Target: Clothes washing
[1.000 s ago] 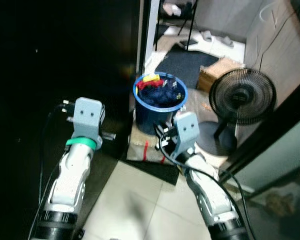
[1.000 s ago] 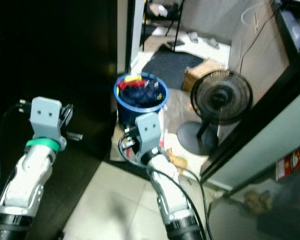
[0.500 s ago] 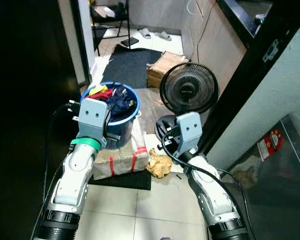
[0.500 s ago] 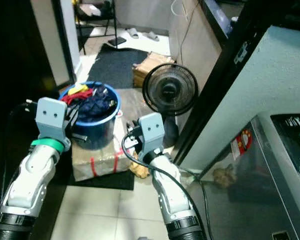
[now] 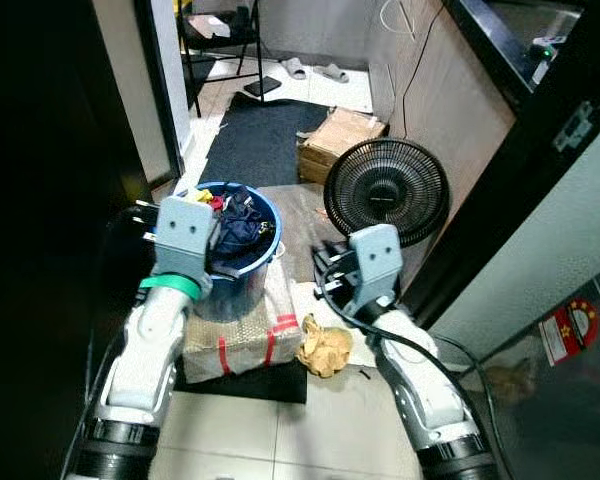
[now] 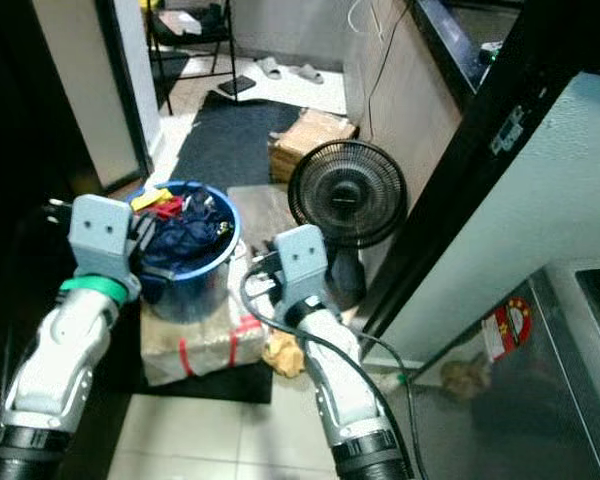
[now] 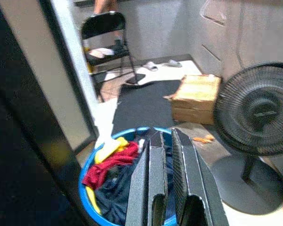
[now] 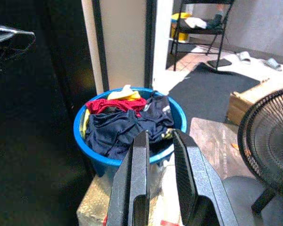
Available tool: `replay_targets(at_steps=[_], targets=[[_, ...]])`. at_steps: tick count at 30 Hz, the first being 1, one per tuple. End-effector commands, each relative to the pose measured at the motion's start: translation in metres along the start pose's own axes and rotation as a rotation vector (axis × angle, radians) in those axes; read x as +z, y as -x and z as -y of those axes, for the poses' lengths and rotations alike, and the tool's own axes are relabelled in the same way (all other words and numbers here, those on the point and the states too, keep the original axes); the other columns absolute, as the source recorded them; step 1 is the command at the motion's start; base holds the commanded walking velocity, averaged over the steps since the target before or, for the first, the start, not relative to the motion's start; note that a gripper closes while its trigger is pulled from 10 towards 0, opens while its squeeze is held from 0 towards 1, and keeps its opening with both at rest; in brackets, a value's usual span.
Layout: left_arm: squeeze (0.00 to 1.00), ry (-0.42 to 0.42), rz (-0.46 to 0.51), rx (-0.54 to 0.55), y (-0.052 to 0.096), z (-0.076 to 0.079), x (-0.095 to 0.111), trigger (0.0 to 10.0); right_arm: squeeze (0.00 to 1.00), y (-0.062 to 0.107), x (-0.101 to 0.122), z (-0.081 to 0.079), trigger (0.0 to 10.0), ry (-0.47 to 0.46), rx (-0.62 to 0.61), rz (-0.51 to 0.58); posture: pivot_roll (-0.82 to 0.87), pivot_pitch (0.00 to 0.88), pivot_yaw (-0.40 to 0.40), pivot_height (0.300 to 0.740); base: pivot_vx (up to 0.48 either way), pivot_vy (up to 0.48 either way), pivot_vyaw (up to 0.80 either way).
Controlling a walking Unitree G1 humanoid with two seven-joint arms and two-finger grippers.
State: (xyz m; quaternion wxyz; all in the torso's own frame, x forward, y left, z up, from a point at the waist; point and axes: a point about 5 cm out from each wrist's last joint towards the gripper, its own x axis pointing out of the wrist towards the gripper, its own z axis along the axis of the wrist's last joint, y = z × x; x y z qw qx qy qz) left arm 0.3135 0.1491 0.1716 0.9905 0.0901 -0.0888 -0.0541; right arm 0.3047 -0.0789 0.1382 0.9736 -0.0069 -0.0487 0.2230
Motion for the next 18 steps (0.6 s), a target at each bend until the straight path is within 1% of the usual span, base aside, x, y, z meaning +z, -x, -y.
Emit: replay_targets(at_steps=[1, 2, 5, 18], targets=[[0.0, 0.006, -0.02, -0.012, 0.0013, 0.005, -0.0044, 10.0, 0.0, 0.0014, -0.0023, 0.0026, 10.0, 0.011, -0.007, -0.015, 0.0, 0.018, 0.002, 0.74, 0.292, 0.0, 0.8], [0.0, 0.007, -0.021, -0.012, 0.0013, 0.005, -0.0044, 10.0, 0.0, 0.0014, -0.0022, 0.0026, 10.0, 0.01, -0.007, -0.014, 0.0, 0.018, 0.002, 0.74, 0.296, 0.0, 0.8], [0.0, 0.009, -0.021, -0.011, 0.0013, 0.0051, -0.0043, 10.0, 0.0, 0.0019, -0.0019, 0.0041, 10.0, -0.012, -0.017, -0.009, -0.01, 0.02, 0.001, 0.74, 0.291, 0.0, 0.0], [0.0, 0.013, -0.022, -0.009, 0.0013, 0.0054, -0.0043, 10.0, 0.0, 0.0021, -0.0018, 0.004, 10.0, -0.007, -0.012, -0.012, -0.01, 0.022, -0.001, 0.74, 0.287, 0.0, 0.0]])
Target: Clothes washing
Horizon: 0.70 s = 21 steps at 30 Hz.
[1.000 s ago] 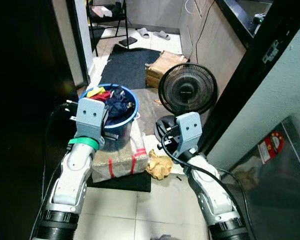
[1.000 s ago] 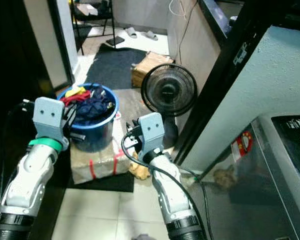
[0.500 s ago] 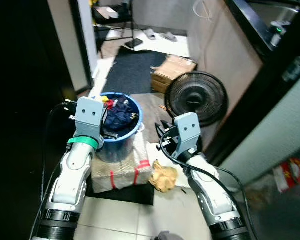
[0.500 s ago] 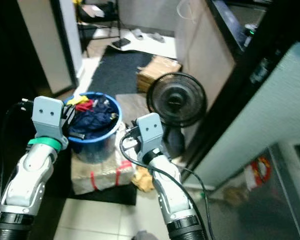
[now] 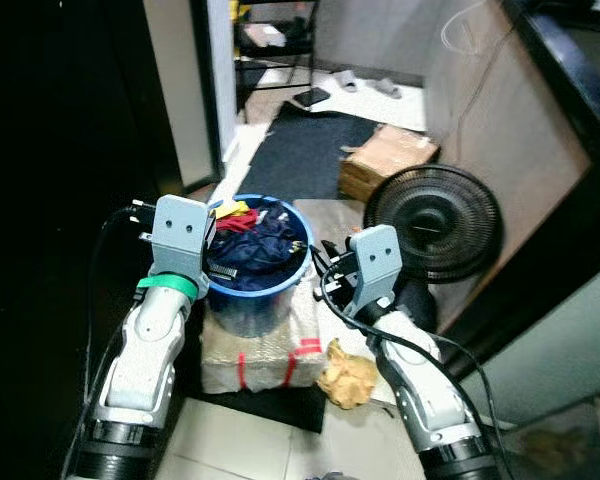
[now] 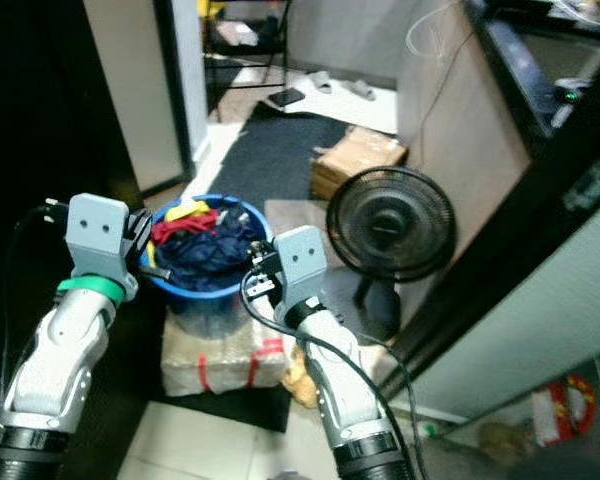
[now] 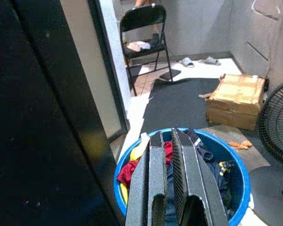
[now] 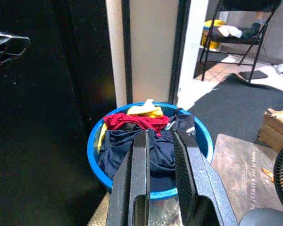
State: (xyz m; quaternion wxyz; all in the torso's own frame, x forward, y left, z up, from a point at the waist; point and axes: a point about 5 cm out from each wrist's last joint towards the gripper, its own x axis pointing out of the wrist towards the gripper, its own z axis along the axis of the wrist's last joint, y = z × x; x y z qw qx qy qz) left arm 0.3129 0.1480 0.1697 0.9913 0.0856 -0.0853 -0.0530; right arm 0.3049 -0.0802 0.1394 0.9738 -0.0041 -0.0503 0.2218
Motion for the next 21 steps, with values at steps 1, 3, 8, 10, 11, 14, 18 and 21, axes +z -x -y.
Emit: replay_targets(at_steps=[1, 3, 8, 10, 11, 14, 18, 21], targets=[[0.0, 0.004, -0.016, -0.012, 0.0006, 0.0039, -0.0029, 10.0, 0.0, 0.0018, -0.0029, 0.0028, 10.0, -0.002, -0.009, -0.016, -0.01, 0.022, -0.001, 0.74, 0.285, 0.0, 0.0], [0.0, 0.004, -0.016, -0.012, 0.0006, 0.0039, -0.0031, 10.0, 0.0, 0.0018, -0.003, 0.0028, 10.0, -0.002, -0.009, -0.017, -0.01, 0.02, -0.001, 0.74, 0.285, 0.0, 0.0], [0.0, 0.003, -0.015, -0.013, 0.0007, 0.0041, -0.0032, 10.0, 0.0, 0.0018, -0.0034, 0.0027, 10.0, 0.0, -0.005, -0.019, -0.01, 0.015, -0.002, 0.74, 0.282, 0.0, 0.0], [0.0, 0.002, -0.015, -0.013, 0.0007, 0.0041, -0.0034, 10.0, 0.0, 0.0018, -0.0036, 0.0026, 10.0, 0.0, -0.005, -0.02, -0.01, 0.015, -0.002, 0.74, 0.281, 0.0, 0.0], [0.0, 0.002, -0.016, -0.014, 0.0007, 0.0042, -0.0036, 10.0, 0.0, 0.0018, -0.0039, 0.0026, 10.0, 0.001, -0.004, -0.021, -0.01, 0.013, -0.001, 0.74, 0.277, 0.0, 0.0], [0.0, 0.001, -0.015, -0.015, 0.0007, 0.0045, -0.0038, 10.0, 0.0, 0.0018, -0.0042, 0.0025, 10.0, 0.002, -0.002, -0.022, -0.01, 0.011, -0.002, 0.74, 0.293, 0.0, 0.0], [0.0, 0.001, -0.015, -0.014, 0.0005, 0.0047, -0.0039, 10.0, 0.0, 0.0017, -0.0044, 0.0026, 10.0, 0.003, -0.001, -0.022, -0.01, 0.01, -0.003, 0.74, 0.3, 0.0, 0.0], [0.0, 0.001, -0.015, -0.014, 0.0003, 0.0048, -0.004, 10.0, 0.0, 0.0017, -0.0046, 0.0026, 10.0, 0.004, 0.0, -0.023, -0.01, 0.008, -0.003, 0.74, 0.3, 0.0, 0.0]])
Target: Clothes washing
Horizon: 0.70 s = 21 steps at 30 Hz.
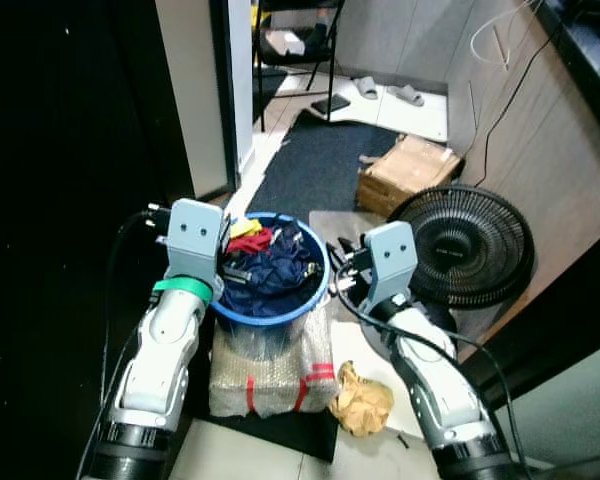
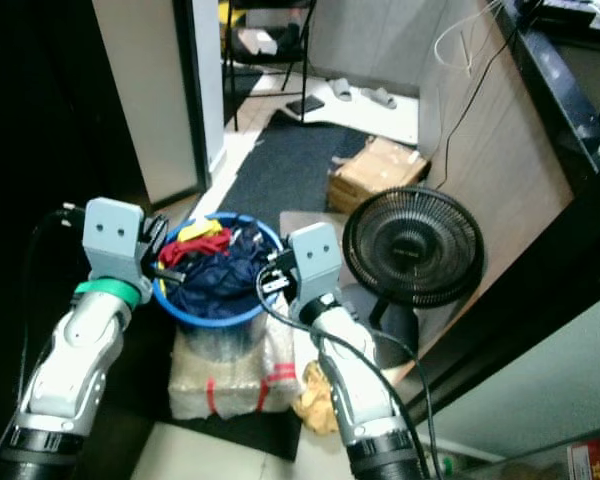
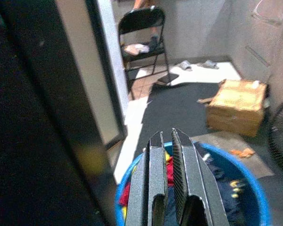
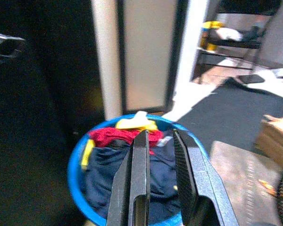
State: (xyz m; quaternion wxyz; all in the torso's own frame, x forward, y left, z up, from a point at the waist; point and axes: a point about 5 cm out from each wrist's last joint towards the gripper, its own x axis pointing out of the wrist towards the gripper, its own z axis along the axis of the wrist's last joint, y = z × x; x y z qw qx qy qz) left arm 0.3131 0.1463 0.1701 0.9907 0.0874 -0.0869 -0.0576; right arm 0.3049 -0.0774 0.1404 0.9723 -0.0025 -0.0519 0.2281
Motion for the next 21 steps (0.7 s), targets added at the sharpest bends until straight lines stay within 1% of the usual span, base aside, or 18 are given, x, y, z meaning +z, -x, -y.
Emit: replay_targets(at_steps=[1, 21], targets=[[0.0, 0.004, -0.019, -0.005, 0.0007, 0.0033, -0.0046, 10.0, 0.0, 0.003, -0.0055, 0.005, 10.0, 0.008, -0.012, -0.027, -0.01, 0.008, -0.003, 0.74, 0.3, 0.0, 0.0], [0.0, 0.006, -0.019, -0.002, 0.0004, 0.0034, -0.0047, 10.0, 0.0, 0.0029, -0.0057, 0.0053, 10.0, 0.012, -0.013, -0.029, -0.01, 0.008, -0.004, 0.74, 0.297, 0.0, 0.0]])
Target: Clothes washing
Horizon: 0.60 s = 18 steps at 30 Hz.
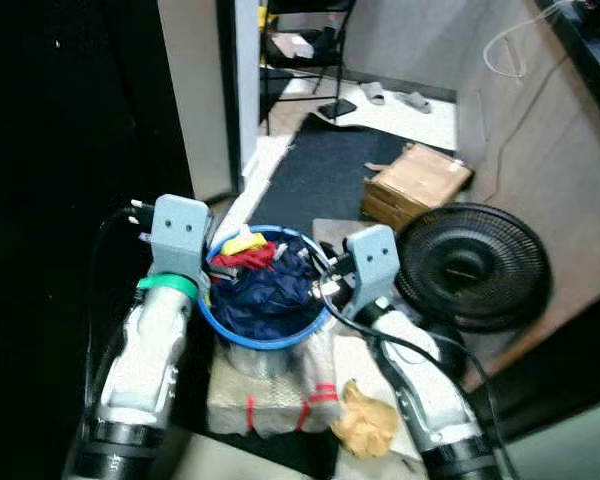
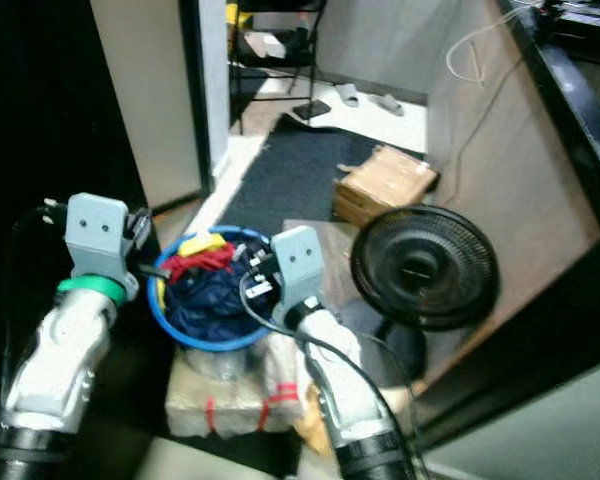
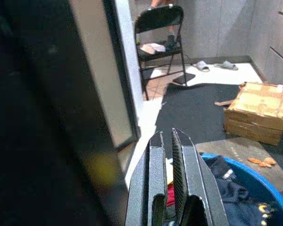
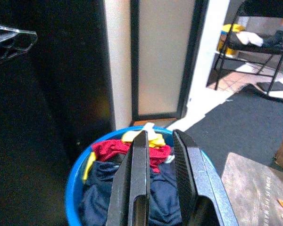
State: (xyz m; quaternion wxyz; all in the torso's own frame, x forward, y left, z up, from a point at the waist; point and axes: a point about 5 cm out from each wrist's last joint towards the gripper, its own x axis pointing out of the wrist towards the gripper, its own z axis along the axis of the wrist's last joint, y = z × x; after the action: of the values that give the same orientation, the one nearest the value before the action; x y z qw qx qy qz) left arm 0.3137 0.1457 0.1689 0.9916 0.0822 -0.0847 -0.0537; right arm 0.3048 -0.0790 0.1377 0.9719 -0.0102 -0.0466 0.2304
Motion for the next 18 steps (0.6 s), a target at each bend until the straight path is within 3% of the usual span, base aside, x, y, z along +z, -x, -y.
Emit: replay_targets(at_steps=[1, 18], targets=[[0.0, -0.004, -0.015, -0.01, 0.0008, 0.0026, -0.0035, 10.0, 0.0, 0.0018, -0.0032, 0.0039, 10.0, -0.001, -0.018, -0.016, -0.01, 0.008, -0.004, 0.74, 0.296, 0.0, 0.0], [0.0, -0.002, -0.017, -0.009, 0.0005, 0.0023, -0.0032, 10.0, 0.0, 0.0015, -0.0026, 0.0044, 10.0, -0.003, -0.022, -0.015, -0.01, 0.014, -0.003, 0.74, 0.287, 0.0, 0.0]])
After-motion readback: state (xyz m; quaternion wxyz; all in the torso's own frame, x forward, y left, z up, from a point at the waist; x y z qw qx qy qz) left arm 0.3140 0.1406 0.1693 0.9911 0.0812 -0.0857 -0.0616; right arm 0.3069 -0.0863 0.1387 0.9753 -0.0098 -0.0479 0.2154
